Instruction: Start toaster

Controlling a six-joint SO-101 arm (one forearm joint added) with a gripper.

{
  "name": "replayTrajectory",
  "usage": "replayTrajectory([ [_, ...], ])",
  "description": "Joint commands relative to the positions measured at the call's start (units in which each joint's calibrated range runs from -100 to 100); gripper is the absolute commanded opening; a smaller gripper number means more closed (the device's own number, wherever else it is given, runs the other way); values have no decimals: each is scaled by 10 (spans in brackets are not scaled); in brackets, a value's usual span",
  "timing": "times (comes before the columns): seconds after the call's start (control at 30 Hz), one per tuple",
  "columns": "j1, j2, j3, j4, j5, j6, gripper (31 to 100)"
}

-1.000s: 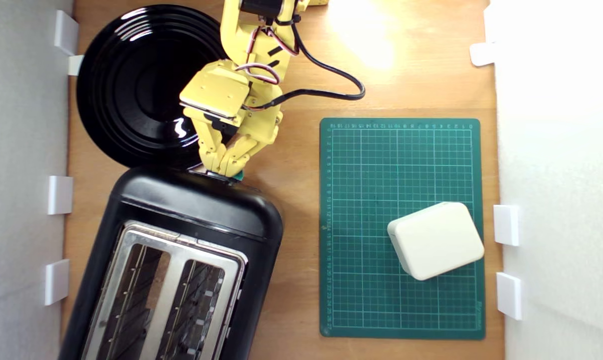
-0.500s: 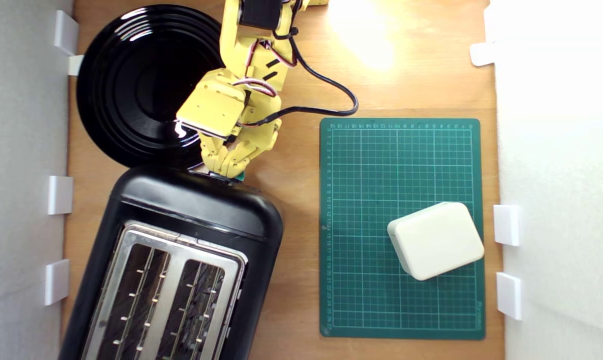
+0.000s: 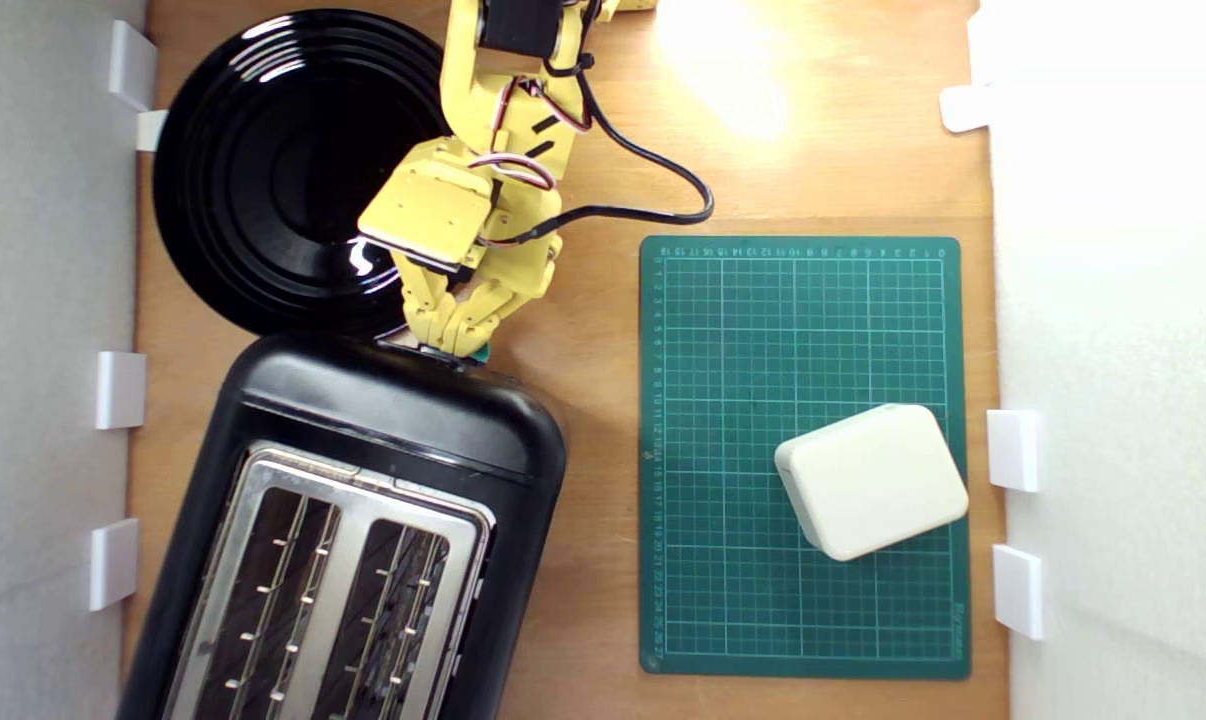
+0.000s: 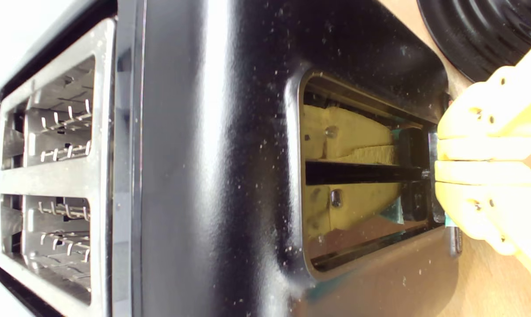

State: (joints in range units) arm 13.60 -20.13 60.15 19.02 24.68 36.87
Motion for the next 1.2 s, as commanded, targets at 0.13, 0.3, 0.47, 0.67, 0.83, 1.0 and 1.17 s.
replayTrajectory([
  [0.13, 21, 108, 58, 18, -6, 2, 314],
  [0.3, 30, 106, 96, 20, -61, 4, 314],
  [0.47, 35, 106, 117, 19, -67, 21, 314],
  [0.67, 35, 111, 119, 19, -68, 21, 314],
  [0.83, 35, 106, 119, 16, -67, 20, 314],
  [1.0, 35, 85, 95, 10, -66, 18, 314],
  [1.17, 35, 41, 70, 7, -64, 17, 314],
])
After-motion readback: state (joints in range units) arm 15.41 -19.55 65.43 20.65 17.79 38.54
